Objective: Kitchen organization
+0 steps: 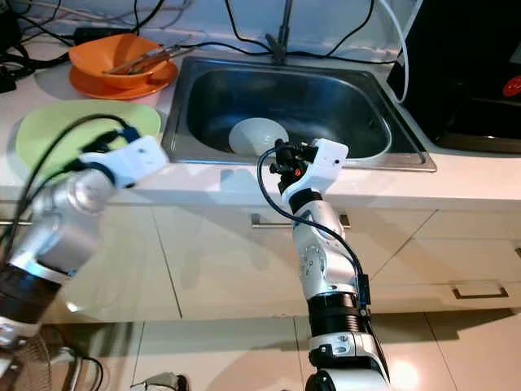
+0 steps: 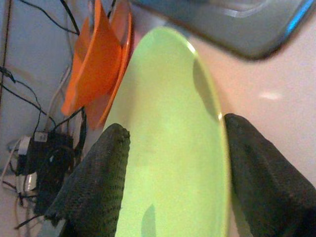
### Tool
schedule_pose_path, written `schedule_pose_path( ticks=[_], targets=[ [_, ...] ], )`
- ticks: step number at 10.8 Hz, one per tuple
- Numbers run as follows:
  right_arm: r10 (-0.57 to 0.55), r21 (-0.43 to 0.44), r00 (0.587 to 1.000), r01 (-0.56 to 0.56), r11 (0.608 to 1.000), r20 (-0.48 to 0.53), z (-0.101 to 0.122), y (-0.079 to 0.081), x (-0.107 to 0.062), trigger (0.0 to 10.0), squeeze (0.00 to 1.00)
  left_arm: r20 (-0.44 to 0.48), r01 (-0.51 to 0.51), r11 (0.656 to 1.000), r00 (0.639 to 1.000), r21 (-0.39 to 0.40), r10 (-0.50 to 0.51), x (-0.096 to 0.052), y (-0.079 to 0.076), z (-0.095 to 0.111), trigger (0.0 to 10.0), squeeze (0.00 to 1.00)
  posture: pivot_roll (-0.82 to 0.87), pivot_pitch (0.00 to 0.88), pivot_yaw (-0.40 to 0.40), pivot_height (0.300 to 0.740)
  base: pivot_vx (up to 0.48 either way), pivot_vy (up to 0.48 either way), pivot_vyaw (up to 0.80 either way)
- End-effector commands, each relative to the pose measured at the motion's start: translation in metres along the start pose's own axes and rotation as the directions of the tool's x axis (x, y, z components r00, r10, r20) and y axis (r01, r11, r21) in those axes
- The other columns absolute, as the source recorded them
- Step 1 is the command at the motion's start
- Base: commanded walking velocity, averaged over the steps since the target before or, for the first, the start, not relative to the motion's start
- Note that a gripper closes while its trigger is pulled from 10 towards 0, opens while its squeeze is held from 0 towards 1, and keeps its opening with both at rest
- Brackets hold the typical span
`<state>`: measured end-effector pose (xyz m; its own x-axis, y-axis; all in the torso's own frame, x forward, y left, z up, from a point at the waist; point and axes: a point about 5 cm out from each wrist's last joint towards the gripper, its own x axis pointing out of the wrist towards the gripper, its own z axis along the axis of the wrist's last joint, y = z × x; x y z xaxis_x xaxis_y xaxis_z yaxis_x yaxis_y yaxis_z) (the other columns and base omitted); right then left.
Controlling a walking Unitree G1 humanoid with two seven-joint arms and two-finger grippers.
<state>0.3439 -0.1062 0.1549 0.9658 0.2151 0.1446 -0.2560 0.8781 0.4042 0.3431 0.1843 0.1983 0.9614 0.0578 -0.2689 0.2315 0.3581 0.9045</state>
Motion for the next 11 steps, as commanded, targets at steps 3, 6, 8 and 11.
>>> schedule_pose_path(
  ticks=[3, 6, 8, 11],
  targets=[
    [0.005, 0.018, 1.0, -0.006, 1.0, 0.007, 0.005, 0.002, 0.003, 10.0, 0.0, -0.12, 0.029, 0.997, 0.993, 0.075, -0.02, 0.001, -0.002, -0.021, 10.0, 0.0, 0.14, 0.033, -0.058, 0.74, 0.0, 0.0, 0.0],
    [-0.003, 0.032, 1.0, 0.002, 0.999, 0.007, 0.005, 0.001, 0.002, 10.0, 0.0, -0.144, 0.071, 0.991, 0.988, 0.112, -0.054, 0.007, -0.014, -0.026, 0.0, 0.0, 0.12, 0.031, -0.055, 0.74, 0.0, 0.0, 0.0],
    [-0.006, 0.04, 1.0, 0.006, 0.999, 0.004, 0.004, 0.0, 0.001, 10.0, 0.0, -0.148, 0.098, 0.988, 0.986, 0.123, -0.079, 0.008, -0.02, -0.029, 0.0, 0.0, 0.12, 0.036, -0.054, 0.74, 0.0, 0.0, 0.0],
    [-0.012, 0.057, 1.0, 0.012, 0.998, -0.004, 0.003, -0.002, 0.0, 10.0, 0.0, -0.154, 0.127, 0.984, 0.982, 0.122, -0.108, 0.009, -0.027, -0.033, 0.0, 0.0, 0.12, 0.038, -0.052, 0.74, 0.0, 0.0, 0.0]
  ],
)
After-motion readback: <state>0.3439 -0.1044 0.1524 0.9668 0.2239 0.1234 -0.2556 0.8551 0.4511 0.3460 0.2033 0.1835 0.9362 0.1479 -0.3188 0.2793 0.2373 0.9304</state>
